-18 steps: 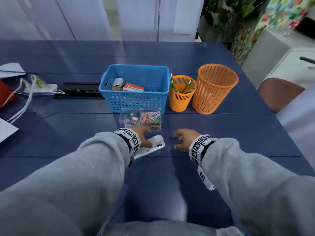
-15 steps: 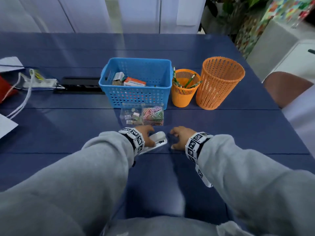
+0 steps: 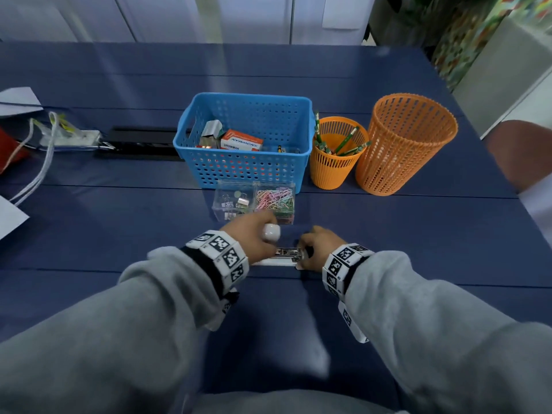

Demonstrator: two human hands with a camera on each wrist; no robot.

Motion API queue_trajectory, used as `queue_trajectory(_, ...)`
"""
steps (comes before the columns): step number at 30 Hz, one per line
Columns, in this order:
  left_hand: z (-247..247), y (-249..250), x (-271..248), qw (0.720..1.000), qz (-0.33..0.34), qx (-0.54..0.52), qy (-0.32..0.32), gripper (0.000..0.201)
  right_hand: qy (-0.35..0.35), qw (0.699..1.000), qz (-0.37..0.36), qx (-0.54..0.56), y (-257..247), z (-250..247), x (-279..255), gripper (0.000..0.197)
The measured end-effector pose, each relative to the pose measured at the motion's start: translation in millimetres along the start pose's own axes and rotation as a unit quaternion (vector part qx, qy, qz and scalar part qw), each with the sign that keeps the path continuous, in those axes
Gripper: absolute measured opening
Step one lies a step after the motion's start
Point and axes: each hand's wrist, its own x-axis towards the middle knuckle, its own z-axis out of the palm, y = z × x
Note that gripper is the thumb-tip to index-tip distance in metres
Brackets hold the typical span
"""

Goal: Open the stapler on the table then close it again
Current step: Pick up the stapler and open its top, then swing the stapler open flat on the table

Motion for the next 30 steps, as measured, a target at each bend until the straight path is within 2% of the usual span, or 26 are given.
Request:
queue_trajectory(5,-32.9,-31.2,-25.5,0.995,-0.002,-0.049,0.082,0.032,0.009,1.000,0.011,-0.005,7.7,1.5,-7.0,0.035)
queue_trajectory(9,-38.9,-66.8,-39.1,0.989,-0.060,-0.037,0.127,0.023,0.007,1.000,0.009,-0.007,6.7,1.0,-9.5,0.038)
queue_trajectory(13,-34.7,-90.0,-35.7,0.987,-0.121,0.023,0.105,0.022,0.005,1.000,0.008,-0.023,4.7,-0.4,-11.3,0.040)
queue_trajectory(17,-25.0,-100.9,-25.1,0.981,-0.160,0.106,0.027,0.024,0.005,0.998,0.009,-0.057,4.0,-1.6,-13.9,0.043)
queue_trajectory(19,-17.4,-99.9,-20.5,0.981,-0.137,0.137,-0.001,0.032,0.003,0.998,0.010,-0.069,4.1,-2.6,-14.8,0.046)
queue_trajectory(23,3.7,-77.4,-13.7,0.989,-0.045,0.135,-0.031,0.058,0.004,0.997,0.008,-0.074,2.7,-3.0,-16.7,0.047)
queue_trajectory(27,19.9,-51.8,-1.0,0.990,0.017,0.125,-0.068,0.057,0.013,0.997,0.014,-0.078,12.1,-8.7,-24.7,0.061)
queue_trajectory(30,26.1,-43.6,8.5,0.984,0.026,0.136,-0.111,0.050,0.000,0.995,0.064,-0.074,29.2,-12.7,-35.3,0.065)
